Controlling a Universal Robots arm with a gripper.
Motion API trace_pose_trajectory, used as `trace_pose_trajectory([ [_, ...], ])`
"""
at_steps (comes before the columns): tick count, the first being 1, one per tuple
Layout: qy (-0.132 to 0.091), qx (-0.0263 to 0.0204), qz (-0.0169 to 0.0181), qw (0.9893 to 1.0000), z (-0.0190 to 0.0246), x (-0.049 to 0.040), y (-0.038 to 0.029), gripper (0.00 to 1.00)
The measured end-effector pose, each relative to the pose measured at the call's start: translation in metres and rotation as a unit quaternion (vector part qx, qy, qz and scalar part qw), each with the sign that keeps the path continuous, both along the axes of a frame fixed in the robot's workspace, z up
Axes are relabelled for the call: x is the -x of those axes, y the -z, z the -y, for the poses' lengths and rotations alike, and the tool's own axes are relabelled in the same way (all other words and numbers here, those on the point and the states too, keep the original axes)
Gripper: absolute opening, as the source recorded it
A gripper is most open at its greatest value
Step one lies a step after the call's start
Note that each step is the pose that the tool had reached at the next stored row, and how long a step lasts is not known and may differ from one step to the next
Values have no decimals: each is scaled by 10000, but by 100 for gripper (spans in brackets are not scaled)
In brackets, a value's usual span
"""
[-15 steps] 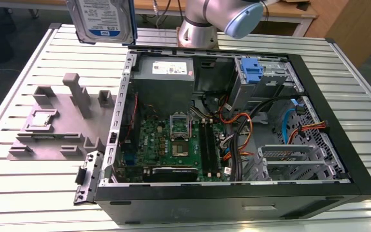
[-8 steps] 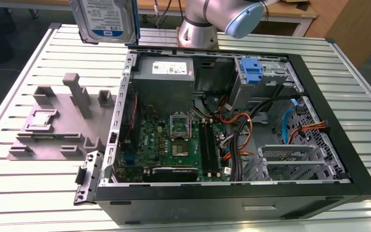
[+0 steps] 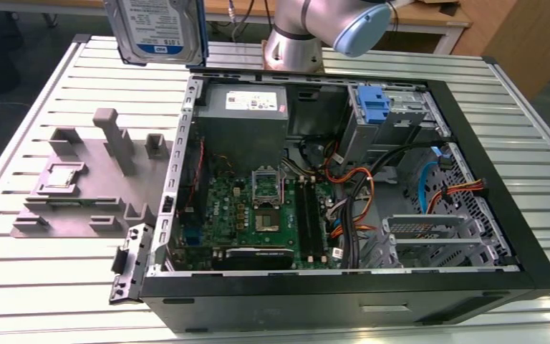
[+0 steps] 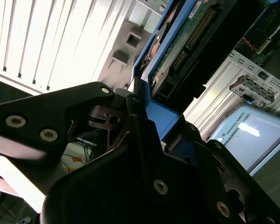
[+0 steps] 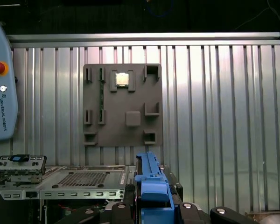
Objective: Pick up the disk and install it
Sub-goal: 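Pick up the disk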
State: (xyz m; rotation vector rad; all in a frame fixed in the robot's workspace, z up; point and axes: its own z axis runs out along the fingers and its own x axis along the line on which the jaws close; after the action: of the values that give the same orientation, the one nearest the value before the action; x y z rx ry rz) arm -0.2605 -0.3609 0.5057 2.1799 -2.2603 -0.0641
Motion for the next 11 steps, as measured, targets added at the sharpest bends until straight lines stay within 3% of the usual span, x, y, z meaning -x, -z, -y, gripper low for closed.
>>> trace_pose_trajectory([
  [11,1,0,0,10000,0,-118,0,37],
])
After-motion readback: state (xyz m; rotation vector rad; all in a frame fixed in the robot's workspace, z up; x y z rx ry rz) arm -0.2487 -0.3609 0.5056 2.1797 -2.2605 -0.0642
